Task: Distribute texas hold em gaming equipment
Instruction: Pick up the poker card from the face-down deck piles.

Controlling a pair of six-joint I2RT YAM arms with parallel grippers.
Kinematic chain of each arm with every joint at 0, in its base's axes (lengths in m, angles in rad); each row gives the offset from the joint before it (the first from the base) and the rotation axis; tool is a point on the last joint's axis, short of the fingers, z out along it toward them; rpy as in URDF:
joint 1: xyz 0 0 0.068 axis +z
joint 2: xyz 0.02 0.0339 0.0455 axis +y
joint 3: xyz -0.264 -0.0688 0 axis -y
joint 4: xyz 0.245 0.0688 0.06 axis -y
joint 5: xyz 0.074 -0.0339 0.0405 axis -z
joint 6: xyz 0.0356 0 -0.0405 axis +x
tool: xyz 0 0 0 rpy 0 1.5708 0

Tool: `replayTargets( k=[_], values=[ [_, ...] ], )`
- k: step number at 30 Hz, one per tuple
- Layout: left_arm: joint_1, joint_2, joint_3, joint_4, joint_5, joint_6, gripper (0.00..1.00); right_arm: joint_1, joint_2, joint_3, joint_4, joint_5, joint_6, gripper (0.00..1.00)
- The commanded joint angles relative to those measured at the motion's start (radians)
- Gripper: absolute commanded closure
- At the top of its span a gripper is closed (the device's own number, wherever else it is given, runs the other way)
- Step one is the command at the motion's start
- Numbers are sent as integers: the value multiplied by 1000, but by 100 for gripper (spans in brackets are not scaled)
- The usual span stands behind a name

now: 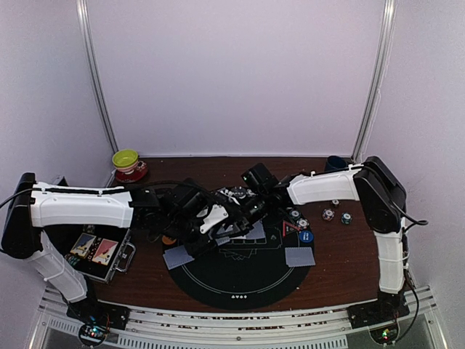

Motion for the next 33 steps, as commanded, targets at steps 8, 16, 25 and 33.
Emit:
replayTargets(
  k=[8,16,25,33],
  values=[
    [-2,-12,6,46,-8,-5,35,-45,-20,-15,-73,52,-80,49],
    [-2,-11,11,54,3,2,34,23,1,35,-42,-99,-44,27],
    [-2,-10,11,60,11,1,35,49,63,39,100,-91,102,31],
    [-2,-23,2,63,7,0,35,35,51,-14,190,-87,172,40]
  ],
)
